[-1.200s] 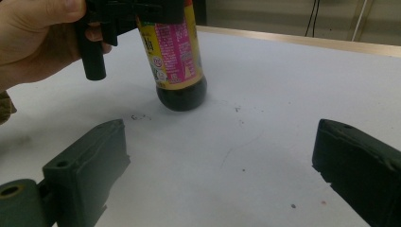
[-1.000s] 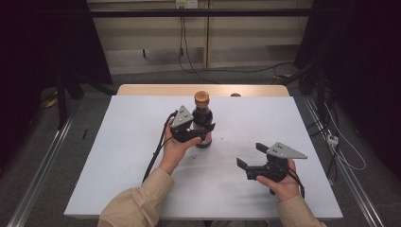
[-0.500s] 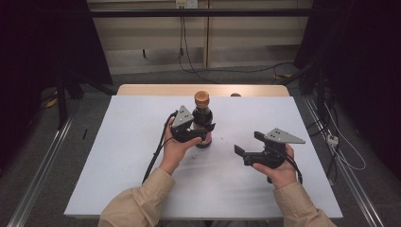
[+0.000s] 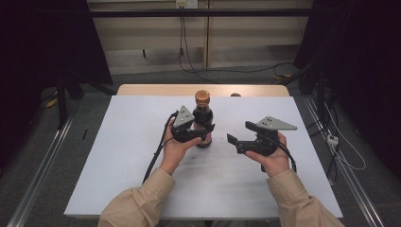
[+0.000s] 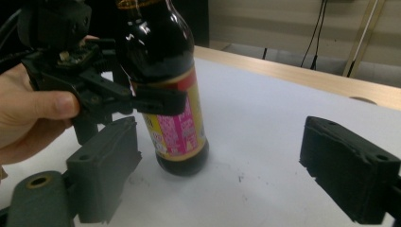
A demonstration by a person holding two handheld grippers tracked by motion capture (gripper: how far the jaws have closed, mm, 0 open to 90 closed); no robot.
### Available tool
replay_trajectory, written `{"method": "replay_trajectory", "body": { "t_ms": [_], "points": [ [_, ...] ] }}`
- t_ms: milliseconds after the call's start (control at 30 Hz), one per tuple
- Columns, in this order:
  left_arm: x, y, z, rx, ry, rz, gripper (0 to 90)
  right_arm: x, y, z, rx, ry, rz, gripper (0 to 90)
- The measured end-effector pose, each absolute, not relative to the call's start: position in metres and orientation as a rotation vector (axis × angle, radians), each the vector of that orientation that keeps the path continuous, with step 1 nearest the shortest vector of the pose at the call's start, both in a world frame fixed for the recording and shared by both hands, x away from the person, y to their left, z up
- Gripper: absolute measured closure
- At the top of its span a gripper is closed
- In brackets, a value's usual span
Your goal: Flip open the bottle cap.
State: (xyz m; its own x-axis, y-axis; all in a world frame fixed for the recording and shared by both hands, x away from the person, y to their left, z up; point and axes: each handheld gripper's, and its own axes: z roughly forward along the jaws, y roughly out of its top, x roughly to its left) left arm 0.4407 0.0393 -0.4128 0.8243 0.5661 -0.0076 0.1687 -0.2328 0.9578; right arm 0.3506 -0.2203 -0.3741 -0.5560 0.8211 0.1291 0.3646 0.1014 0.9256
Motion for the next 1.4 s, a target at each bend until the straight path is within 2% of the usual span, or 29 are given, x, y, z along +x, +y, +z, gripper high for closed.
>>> {"method": "replay_trajectory", "body": {
  "t_ms": [167,333,367,400,467,500,567,633,933,1133,1400],
  "points": [
    [0.441,0.039,-0.413,1.793,0.569,0.405,29.6,0.356,-0.216,-0.364,1.134,1.958,1.431,14.7],
    [0.441,0.039,-0.413,1.79,0.569,0.401,29.6,0.361,-0.213,-0.353,1.118,1.966,1.438,20.7],
    [0.441,0.039,-0.413,1.789,0.568,0.401,29.6,0.362,-0.213,-0.351,1.123,1.975,1.442,26.1],
    [0.441,0.039,-0.413,1.785,0.572,0.398,29.6,0.365,-0.213,-0.347,1.101,1.991,1.456,37.5],
    [0.441,0.039,-0.413,1.786,0.571,0.398,29.6,0.366,-0.213,-0.345,1.103,1.984,1.456,39.5],
    [0.441,0.039,-0.413,1.786,0.569,0.398,29.6,0.367,-0.213,-0.342,1.097,1.982,1.454,46.7],
    [0.441,0.039,-0.413,1.785,0.572,0.397,29.6,0.369,-0.212,-0.338,1.083,1.973,1.466,52.3],
    [0.441,0.039,-0.413,1.785,0.572,0.397,29.6,0.371,-0.208,-0.332,1.064,1.975,1.483,61.9],
    [0.44,0.04,-0.413,1.792,0.568,0.401,29.5,0.381,-0.195,-0.318,1.048,2.034,1.488,73.0],
    [0.44,0.039,-0.414,1.777,0.573,0.395,29.6,0.39,-0.188,-0.308,1.029,2.04,1.502,87.2],
    [0.44,0.039,-0.414,1.777,0.575,0.393,29.5,0.394,-0.179,-0.3,1.007,2.077,1.501,90.0]
  ]
}}
